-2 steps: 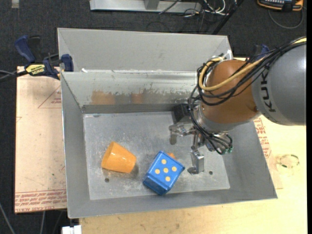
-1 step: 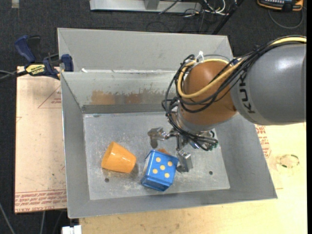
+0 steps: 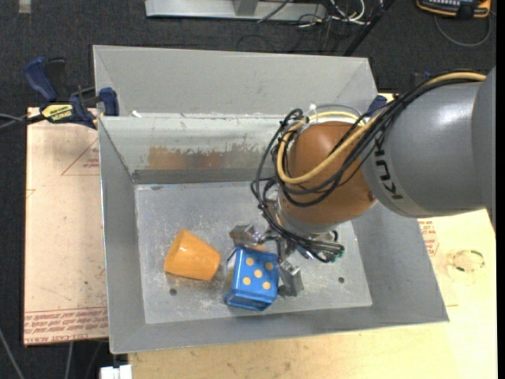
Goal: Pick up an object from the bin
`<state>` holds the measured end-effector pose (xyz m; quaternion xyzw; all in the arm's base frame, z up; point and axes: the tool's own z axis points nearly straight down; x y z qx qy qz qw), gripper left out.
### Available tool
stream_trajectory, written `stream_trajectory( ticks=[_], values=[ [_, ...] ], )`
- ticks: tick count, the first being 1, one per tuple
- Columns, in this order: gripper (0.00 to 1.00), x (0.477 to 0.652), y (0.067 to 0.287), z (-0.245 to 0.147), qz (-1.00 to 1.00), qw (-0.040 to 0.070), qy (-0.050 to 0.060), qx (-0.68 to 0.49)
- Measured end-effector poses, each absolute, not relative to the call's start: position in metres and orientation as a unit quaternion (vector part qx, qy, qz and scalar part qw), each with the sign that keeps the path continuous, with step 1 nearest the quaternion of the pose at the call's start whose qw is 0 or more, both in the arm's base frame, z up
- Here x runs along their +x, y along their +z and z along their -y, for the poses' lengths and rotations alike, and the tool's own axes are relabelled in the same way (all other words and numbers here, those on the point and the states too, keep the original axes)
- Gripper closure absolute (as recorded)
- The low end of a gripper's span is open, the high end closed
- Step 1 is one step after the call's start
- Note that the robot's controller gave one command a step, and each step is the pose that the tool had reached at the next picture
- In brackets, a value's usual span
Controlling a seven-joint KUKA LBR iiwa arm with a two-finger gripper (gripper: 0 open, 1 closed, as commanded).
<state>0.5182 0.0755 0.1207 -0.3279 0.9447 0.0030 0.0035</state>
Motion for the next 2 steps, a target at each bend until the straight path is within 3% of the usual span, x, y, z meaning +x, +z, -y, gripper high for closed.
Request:
stream_trajectory(
  ticks=[1,2],
  values=[
    [0.0,0.517,0.118,-0.08,-0.929,0.002,0.001,-0.369],
    [1.0,0.551,0.099,-0.105,-0.88,0.006,0.003,-0.476]
  ],
)
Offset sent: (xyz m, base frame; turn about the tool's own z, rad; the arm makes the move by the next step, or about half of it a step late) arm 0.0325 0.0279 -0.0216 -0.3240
